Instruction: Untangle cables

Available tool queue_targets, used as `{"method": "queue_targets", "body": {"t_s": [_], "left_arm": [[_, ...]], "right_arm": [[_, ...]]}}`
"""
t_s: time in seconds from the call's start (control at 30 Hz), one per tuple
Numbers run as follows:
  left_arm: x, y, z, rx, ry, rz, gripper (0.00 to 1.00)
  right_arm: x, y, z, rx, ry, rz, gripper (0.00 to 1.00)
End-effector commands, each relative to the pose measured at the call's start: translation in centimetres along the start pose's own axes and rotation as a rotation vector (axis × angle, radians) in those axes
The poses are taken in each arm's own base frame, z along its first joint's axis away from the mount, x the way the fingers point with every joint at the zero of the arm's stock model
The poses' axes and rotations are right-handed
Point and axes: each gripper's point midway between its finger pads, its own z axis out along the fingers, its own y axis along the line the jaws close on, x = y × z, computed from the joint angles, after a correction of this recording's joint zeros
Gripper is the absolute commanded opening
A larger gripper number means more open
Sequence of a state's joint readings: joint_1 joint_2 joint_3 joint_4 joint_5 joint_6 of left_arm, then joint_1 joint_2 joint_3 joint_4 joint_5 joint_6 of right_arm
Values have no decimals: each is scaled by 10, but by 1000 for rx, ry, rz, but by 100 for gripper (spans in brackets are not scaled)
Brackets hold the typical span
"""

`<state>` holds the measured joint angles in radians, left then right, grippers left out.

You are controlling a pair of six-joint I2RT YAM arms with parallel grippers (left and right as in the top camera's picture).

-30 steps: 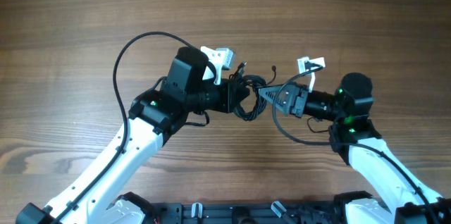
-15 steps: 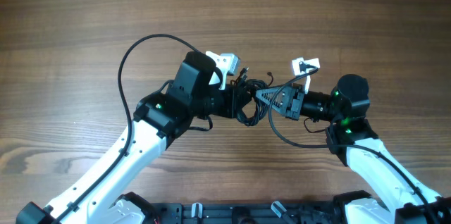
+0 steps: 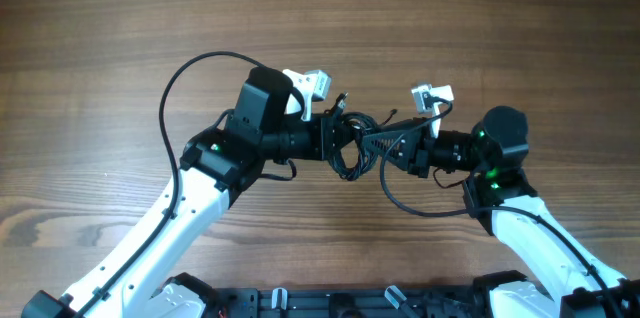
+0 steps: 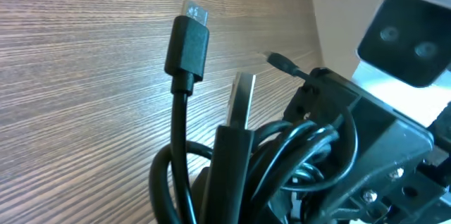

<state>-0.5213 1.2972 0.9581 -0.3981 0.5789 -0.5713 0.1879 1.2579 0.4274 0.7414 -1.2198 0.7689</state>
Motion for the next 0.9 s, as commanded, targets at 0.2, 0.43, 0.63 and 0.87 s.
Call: {"method": "queue_targets", "body": {"t_s": [0.2, 0.43, 0.63, 0.87], "left_arm": [[-46, 42, -16, -196, -259, -286, 4], [-25, 21, 0, -172, -188, -228, 4], [2, -10, 14, -91, -74, -9, 4], [7, -29, 16, -3, -37, 59, 4]], "right_arm": [[33, 46, -4, -246, 210, -111, 4], [20, 48, -2, -226, 154, -209, 5], [11, 41, 1, -178, 103, -188, 19], [13, 38, 1, -167, 106, -155, 20]]}}
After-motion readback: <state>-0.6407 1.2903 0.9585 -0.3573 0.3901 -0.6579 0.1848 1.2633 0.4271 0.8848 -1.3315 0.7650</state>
